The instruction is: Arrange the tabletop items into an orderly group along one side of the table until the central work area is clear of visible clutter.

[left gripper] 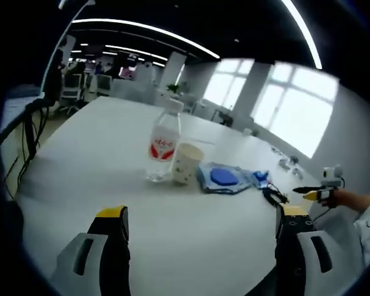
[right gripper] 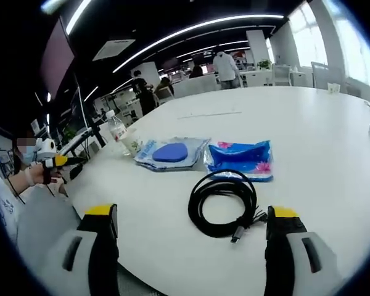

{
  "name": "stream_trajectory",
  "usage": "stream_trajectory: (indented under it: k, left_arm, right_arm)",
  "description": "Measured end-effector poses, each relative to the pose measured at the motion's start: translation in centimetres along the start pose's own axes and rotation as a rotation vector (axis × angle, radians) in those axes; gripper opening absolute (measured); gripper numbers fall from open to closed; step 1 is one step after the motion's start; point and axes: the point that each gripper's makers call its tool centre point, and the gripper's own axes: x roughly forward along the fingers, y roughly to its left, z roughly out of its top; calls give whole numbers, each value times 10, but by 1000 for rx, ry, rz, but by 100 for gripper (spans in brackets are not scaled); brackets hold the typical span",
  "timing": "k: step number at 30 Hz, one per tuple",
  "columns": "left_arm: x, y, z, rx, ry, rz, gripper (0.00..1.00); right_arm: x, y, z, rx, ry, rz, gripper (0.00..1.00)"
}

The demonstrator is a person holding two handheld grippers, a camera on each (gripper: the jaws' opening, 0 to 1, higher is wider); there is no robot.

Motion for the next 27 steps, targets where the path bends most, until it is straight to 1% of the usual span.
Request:
stream_trajectory:
  k: [3,4,7,9,11,15,17,27]
  left_arm:
    - [-2,1,-3,9,-10,2,97]
    - [-3,1,-4,9,-28,-1,97]
    - [-3,1,-9,9,-35,1,97]
    - [-3,1,-12,18,-27,6,97]
    - [-3,1,-14,45,-9,6,97]
    - [-3,-3,-13,61,-8,-11,97]
    - [-2,-3,-14,69,-5,-10,97]
    - [-3,-4,-14,64,-10,-22,94]
  right_arm:
    - [-1,3,-4,-8,9,3,100]
    - [-2,3,-5,-4,13,1,100]
    - [-3,3,-7,3,14,-2,100]
    - [-3,2,-10,4,23,-3,100]
    - [-4,1,-10,8,26,-2,100]
    - [-4,1,-12,7,35,-1,100]
    - [-3,1,-12,7,32,0,100]
    - [0,7,-13,13,30,4,100]
